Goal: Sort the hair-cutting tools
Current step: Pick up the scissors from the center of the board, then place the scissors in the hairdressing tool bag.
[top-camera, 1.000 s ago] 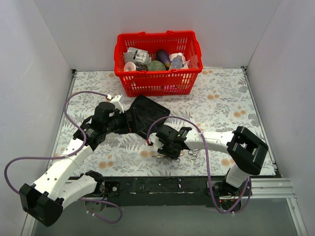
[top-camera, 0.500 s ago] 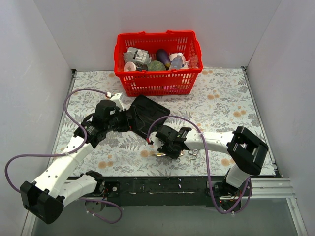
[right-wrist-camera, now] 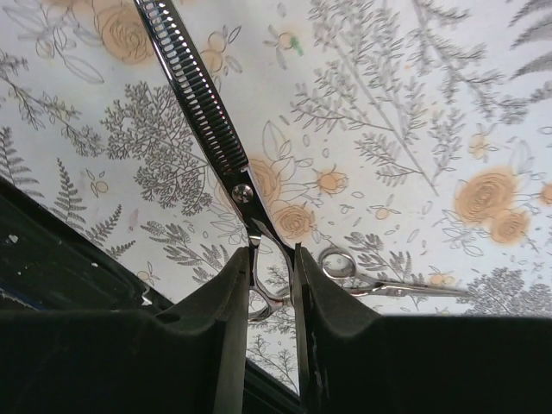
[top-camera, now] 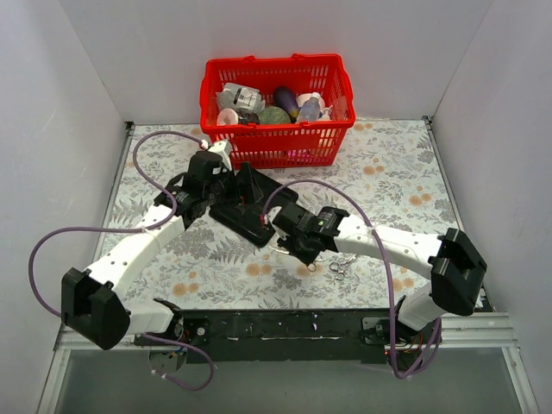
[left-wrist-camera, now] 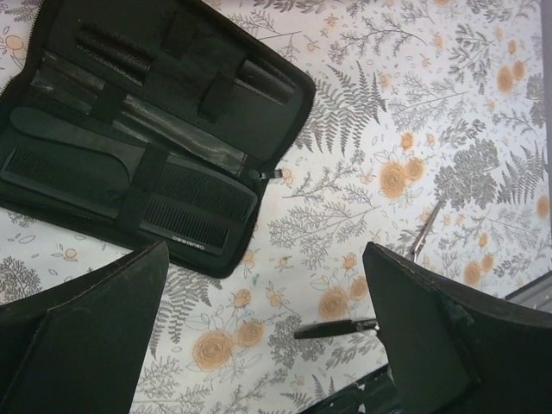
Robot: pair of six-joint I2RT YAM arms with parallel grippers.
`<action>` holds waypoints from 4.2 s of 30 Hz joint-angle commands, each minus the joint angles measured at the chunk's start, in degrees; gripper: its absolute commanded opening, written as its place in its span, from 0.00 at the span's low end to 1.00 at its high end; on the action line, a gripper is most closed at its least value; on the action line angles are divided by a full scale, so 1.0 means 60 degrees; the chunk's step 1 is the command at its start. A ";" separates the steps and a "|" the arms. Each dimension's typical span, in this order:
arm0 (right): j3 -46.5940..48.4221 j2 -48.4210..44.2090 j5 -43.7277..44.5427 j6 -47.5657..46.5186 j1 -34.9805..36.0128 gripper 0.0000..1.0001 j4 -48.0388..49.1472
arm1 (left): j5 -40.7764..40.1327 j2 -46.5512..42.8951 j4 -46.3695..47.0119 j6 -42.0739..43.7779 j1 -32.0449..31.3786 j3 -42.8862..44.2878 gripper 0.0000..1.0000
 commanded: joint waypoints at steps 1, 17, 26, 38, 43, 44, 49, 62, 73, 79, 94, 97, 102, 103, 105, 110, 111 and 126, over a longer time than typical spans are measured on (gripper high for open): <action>0.0816 -0.0353 0.1199 0.0863 -0.0156 0.01 -0.1152 | -0.0495 0.0368 0.0967 -0.0094 -0.0001 -0.0275 0.98; 0.1374 -0.0250 0.0996 0.0586 -0.1914 0.01 -0.0582 | -0.1667 0.4234 0.4043 0.0301 0.0028 -0.0614 0.98; 0.0701 -0.0630 0.0835 0.0513 -0.1900 0.01 -0.0319 | -0.1537 0.5115 0.4382 0.0331 0.0101 0.0016 0.98; 0.0407 -0.0982 0.1186 0.0835 -0.1929 0.01 -0.0099 | -0.1038 0.5802 0.4177 0.0565 0.0116 0.1992 0.98; 0.0393 -0.1290 0.1216 0.0952 -0.1943 0.01 -0.0333 | -0.0832 0.6826 0.4103 0.0697 0.0116 0.3382 0.98; 0.0363 -0.1348 0.1216 0.0967 -0.1929 0.01 -0.0362 | -0.0832 0.6974 0.4089 0.0726 0.0116 0.3560 0.98; 0.0130 -0.1671 0.1216 0.1099 -0.1943 0.01 -0.0274 | 0.0176 0.8160 0.4074 0.1018 0.0102 0.4746 0.98; -0.0413 -0.1642 0.0893 0.1187 -0.1943 0.01 -0.0099 | 0.0779 1.0316 0.4367 0.1546 0.0116 0.5965 0.98; -0.0237 -0.1466 0.0689 0.1143 -0.1943 0.01 -0.0011 | -0.0699 0.7769 0.4675 0.1327 0.0116 0.2333 0.98; -0.0252 -0.1758 0.0498 0.1245 -0.1914 0.01 -0.0025 | -0.0935 0.6113 0.4777 0.0743 0.0116 0.0722 0.98; 0.0462 -0.1659 0.0571 0.0515 -0.1841 0.01 -0.0712 | -0.0539 0.2760 0.3695 0.0286 -0.0324 -0.0324 0.98; 0.1078 -0.1088 0.0775 0.0032 -0.1841 0.01 -0.1079 | -0.1092 0.2275 0.2685 0.0593 -0.0338 0.0235 0.98; 0.1593 -0.0193 0.0762 -0.0936 -0.1885 0.01 -0.0963 | -0.1885 0.1118 0.1163 0.0653 -0.0338 0.0384 0.98; 0.1652 0.0157 0.0819 -0.1198 -0.1899 0.01 -0.0876 | -0.2061 0.0898 0.1000 0.0406 -0.0338 0.0194 0.98; 0.1696 0.0408 0.1024 -0.1434 -0.1929 0.01 -0.0686 | -0.2574 0.0431 0.0649 0.0185 -0.0323 -0.0448 0.98; 0.1579 0.0906 0.1201 -0.2664 -0.2221 0.01 0.0310 | -0.2956 -0.0069 -0.0070 -0.0765 -0.0294 -0.1447 0.98; 0.1652 0.0980 0.1201 -0.2898 -0.2280 0.01 0.0442 | -0.2840 -0.0201 -0.0100 -0.0971 -0.0309 -0.1622 0.98; 0.4053 0.3367 0.0454 -0.5771 -0.2998 0.01 0.0942 | -0.3146 -0.0160 -0.0057 -0.2745 -0.0294 -0.3585 0.98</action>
